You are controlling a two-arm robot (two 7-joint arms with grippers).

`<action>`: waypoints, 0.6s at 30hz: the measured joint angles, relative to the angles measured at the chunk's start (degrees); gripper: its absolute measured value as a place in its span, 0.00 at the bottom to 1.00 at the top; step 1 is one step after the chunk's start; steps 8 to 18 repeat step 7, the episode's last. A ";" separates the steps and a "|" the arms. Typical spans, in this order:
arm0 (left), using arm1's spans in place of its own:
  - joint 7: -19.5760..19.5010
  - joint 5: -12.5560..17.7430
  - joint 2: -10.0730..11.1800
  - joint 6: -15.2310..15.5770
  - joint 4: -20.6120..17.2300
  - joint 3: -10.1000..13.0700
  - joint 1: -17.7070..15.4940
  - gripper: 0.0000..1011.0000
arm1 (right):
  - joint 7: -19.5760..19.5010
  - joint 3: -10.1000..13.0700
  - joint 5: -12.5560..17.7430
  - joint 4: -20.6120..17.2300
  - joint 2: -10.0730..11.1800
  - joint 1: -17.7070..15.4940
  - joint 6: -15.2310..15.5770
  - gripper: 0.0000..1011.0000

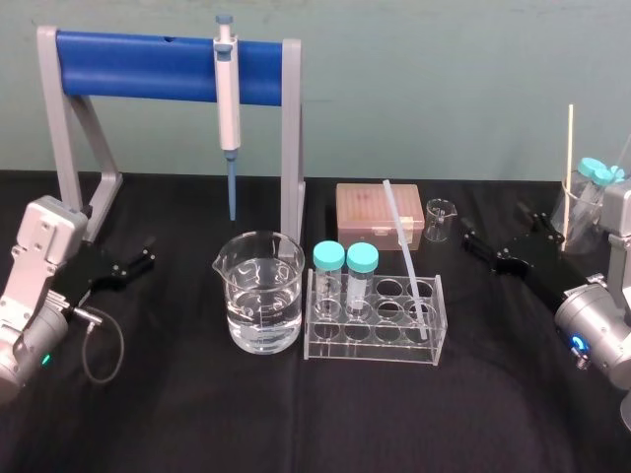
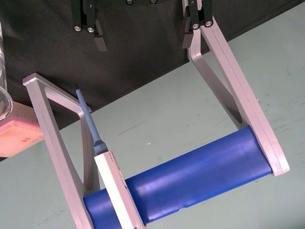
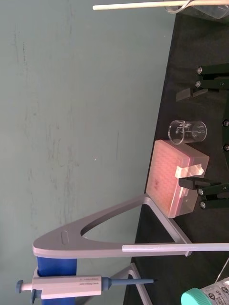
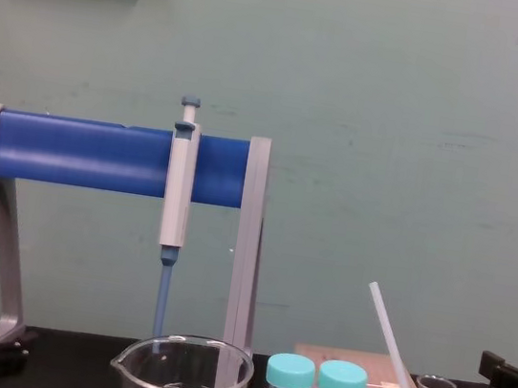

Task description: Pick up the stirring rod with one hand, then place it down.

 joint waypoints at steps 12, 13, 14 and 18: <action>0.00 0.00 0.00 0.00 0.00 0.00 0.00 0.99 | 0.00 0.00 0.03 -0.03 0.00 0.00 -0.05 0.99; 0.00 0.00 0.00 0.00 0.00 0.00 0.00 0.99 | 0.00 0.00 0.03 -0.03 0.00 0.00 -0.05 0.99; 0.00 0.00 0.00 0.00 0.00 0.00 0.00 0.99 | 0.00 0.00 0.03 -0.03 0.00 0.00 -0.05 0.99; 0.00 0.00 0.00 0.00 0.00 0.00 0.00 0.99 | 0.00 0.00 0.03 -0.03 0.00 0.00 -0.05 0.99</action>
